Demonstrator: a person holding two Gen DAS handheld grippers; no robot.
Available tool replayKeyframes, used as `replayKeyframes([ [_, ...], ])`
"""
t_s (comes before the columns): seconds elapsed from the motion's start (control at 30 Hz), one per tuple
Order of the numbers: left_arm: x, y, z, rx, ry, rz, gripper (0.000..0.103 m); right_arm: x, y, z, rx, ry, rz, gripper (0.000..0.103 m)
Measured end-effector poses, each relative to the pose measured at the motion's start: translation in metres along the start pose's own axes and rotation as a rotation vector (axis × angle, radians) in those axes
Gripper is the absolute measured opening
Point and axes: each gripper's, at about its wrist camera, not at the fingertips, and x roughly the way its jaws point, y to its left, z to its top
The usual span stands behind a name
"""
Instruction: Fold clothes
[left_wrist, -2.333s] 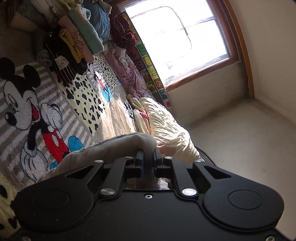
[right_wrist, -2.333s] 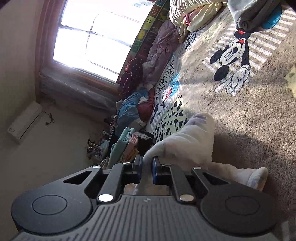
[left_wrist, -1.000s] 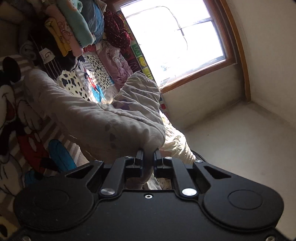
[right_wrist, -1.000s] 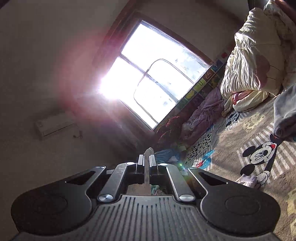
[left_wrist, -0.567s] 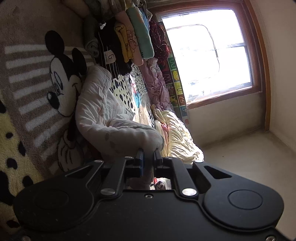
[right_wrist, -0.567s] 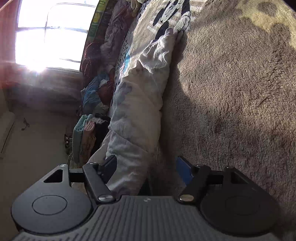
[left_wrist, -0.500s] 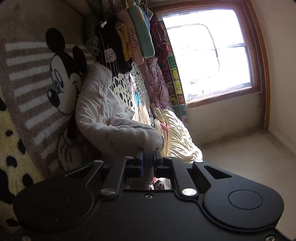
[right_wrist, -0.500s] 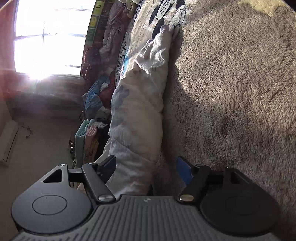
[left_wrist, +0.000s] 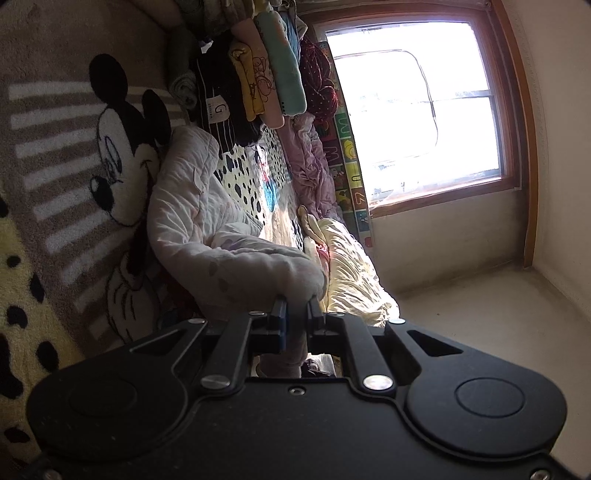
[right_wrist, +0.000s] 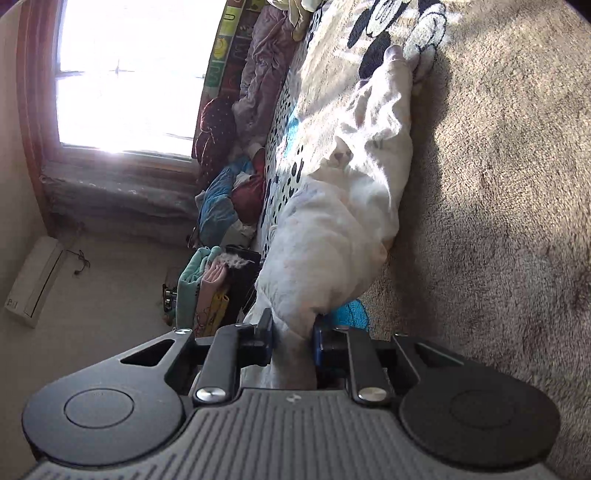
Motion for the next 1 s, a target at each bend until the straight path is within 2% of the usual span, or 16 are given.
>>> replayKeyframes([
  [0.1, 0.003, -0.001, -0.013, 0.015, 0.038, 0.037, 0.007, -0.018, 0.03, 0.014, -0.092, -0.051, 0.017, 0.016],
  [0.23, 0.012, 0.002, -0.046, 0.033, 0.142, 0.078, 0.007, -0.064, 0.05, 0.032, -0.158, -0.123, 0.019, 0.015],
  [0.4, 0.031, 0.013, -0.094, 0.071, 0.287, 0.164, 0.007, -0.124, 0.014, 0.052, -0.162, -0.185, -0.051, 0.015],
  [0.5, 0.044, 0.023, -0.115, 0.084, 0.372, 0.234, 0.007, -0.161, -0.022, 0.052, -0.127, -0.258, -0.095, 0.004],
  [0.57, 0.053, 0.03, -0.122, 0.09, 0.432, 0.286, 0.008, -0.176, -0.038, 0.057, -0.098, -0.292, -0.131, 0.002],
  [0.6, 0.056, 0.031, -0.123, 0.101, 0.467, 0.301, 0.01, -0.18, -0.042, 0.058, -0.104, -0.289, -0.147, 0.002],
  [0.63, 0.057, 0.03, -0.124, 0.117, 0.486, 0.313, 0.018, -0.184, -0.044, 0.059, -0.114, -0.283, -0.162, 0.002],
  [0.67, 0.054, 0.026, -0.123, 0.138, 0.479, 0.317, 0.025, -0.185, -0.043, 0.06, -0.134, -0.266, -0.17, 0.003],
  [0.7, 0.051, 0.021, -0.121, 0.155, 0.462, 0.31, 0.04, -0.186, -0.041, 0.06, -0.158, -0.246, -0.181, 0.003],
  [0.73, 0.048, 0.016, -0.118, 0.167, 0.443, 0.293, 0.046, -0.184, -0.034, 0.058, -0.202, -0.22, -0.204, 0.007],
  [0.83, 0.038, -0.001, -0.104, 0.219, 0.362, 0.266, 0.046, -0.165, -0.009, 0.055, -0.349, -0.145, -0.242, 0.008],
  [0.9, 0.034, -0.009, -0.092, 0.234, 0.296, 0.264, 0.046, -0.148, 0.008, 0.052, -0.418, -0.096, -0.259, 0.02],
  [0.93, 0.034, -0.012, -0.085, 0.244, 0.262, 0.268, 0.046, -0.139, 0.015, 0.052, -0.445, -0.079, -0.267, 0.034],
  [0.97, 0.036, -0.014, -0.079, 0.258, 0.231, 0.278, 0.046, -0.129, 0.022, 0.052, -0.472, -0.062, -0.275, 0.041],
  [1.0, 0.039, -0.017, -0.072, 0.272, 0.198, 0.294, 0.047, -0.117, 0.028, 0.053, -0.499, -0.042, -0.279, 0.042],
])
